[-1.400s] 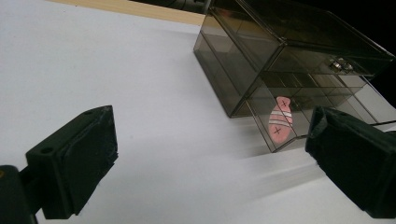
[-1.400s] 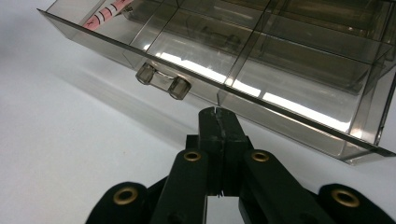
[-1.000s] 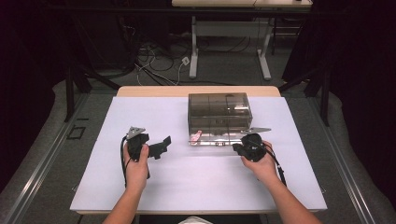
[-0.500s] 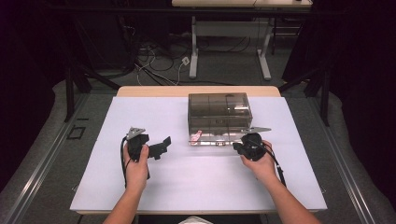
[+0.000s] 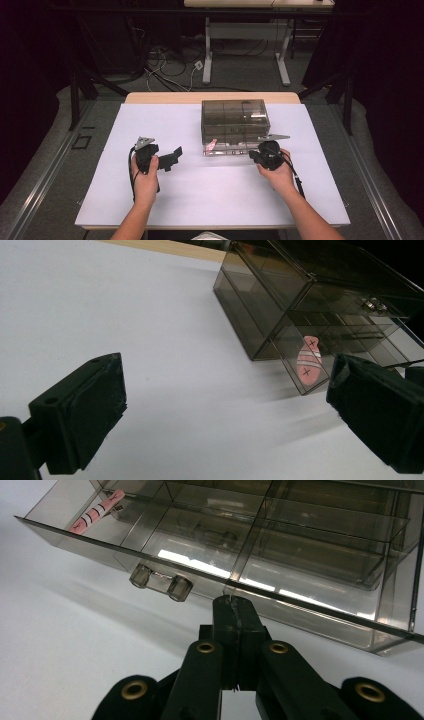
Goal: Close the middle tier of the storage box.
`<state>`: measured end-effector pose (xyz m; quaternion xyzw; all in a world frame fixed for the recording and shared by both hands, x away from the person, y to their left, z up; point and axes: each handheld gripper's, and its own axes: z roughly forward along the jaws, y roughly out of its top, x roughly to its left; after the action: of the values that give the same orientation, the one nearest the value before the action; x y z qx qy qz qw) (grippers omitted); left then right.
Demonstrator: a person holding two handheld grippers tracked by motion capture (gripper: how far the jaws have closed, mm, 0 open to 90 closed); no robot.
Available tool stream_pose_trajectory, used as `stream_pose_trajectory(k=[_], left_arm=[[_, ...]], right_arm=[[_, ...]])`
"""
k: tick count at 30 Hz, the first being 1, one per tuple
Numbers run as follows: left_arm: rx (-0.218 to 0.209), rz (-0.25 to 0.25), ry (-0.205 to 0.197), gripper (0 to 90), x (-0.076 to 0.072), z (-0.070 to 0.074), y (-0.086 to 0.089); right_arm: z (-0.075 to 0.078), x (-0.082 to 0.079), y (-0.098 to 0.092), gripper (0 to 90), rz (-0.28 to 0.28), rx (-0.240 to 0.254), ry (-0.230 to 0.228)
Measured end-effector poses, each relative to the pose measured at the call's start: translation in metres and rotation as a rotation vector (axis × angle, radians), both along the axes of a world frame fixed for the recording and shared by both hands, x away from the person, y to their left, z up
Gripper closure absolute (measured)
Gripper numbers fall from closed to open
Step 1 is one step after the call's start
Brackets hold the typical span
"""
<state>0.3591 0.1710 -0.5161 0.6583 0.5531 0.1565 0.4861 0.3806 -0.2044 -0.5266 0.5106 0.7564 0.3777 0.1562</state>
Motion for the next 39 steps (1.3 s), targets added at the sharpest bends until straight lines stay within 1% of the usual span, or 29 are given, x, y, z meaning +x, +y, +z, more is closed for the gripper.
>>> stream_pose_trajectory(k=[6, 10, 16, 19, 22, 24, 27, 30, 31, 33, 35, 36, 38, 39], left_arm=[[-0.005, 0.001, 0.007, 2.8, -0.001, 0.000, 0.001], [-0.011, 0.006, 0.004, 2.8, -0.001, 0.000, 0.001], [-0.021, 0.018, 0.000, 2.8, -0.001, 0.002, 0.002], [-0.021, 0.021, -0.004, 2.9, -0.001, 0.003, 0.004], [-0.017, 0.020, -0.002, 2.9, -0.001, 0.002, 0.005], [-0.017, 0.021, 0.000, 2.9, -0.001, 0.002, 0.005], [-0.014, 0.022, -0.003, 2.9, -0.001, 0.002, 0.005], [-0.018, 0.026, -0.003, 2.9, -0.001, 0.003, 0.006], [-0.020, 0.026, -0.003, 2.9, -0.001, 0.003, 0.006], [-0.020, 0.027, -0.004, 2.9, -0.001, 0.003, 0.006], [-0.021, 0.027, -0.002, 2.9, -0.001, 0.003, 0.006], [-0.018, 0.026, -0.002, 2.9, -0.001, 0.003, 0.007], [-0.019, 0.029, -0.001, 2.9, -0.001, 0.002, 0.006], [-0.019, 0.030, -0.002, 2.9, 0.000, 0.002, 0.006]], right_arm=[[0.001, 0.002, 0.000, 90.0, -0.008, -0.003, -0.007], [0.000, 0.004, 0.000, 90.0, -0.013, 0.013, 0.003], [-0.001, 0.006, 0.003, 90.0, -0.014, -0.001, 0.007], [0.000, 0.007, 0.005, 90.0, -0.013, -0.005, -0.003], [0.001, 0.009, 0.006, 90.0, -0.019, 0.005, 0.003], [0.000, 0.010, 0.007, 90.0, -0.020, 0.003, 0.007], [0.001, 0.011, 0.008, 90.0, -0.022, -0.006, 0.011], [0.004, 0.013, 0.011, 90.0, -0.028, -0.015, 0.005], [0.004, 0.014, 0.011, 90.0, -0.014, -0.026, -0.007], [0.006, 0.016, 0.014, 90.0, -0.019, -0.027, 0.003], [0.006, 0.018, 0.016, 90.0, -0.011, -0.035, -0.007], [0.006, 0.018, 0.018, 90.0, -0.012, -0.039, 0.001], [0.006, 0.020, 0.020, 90.0, -0.010, -0.048, -0.005], [0.006, 0.020, 0.020, 90.0, -0.018, -0.048, 0.002]])
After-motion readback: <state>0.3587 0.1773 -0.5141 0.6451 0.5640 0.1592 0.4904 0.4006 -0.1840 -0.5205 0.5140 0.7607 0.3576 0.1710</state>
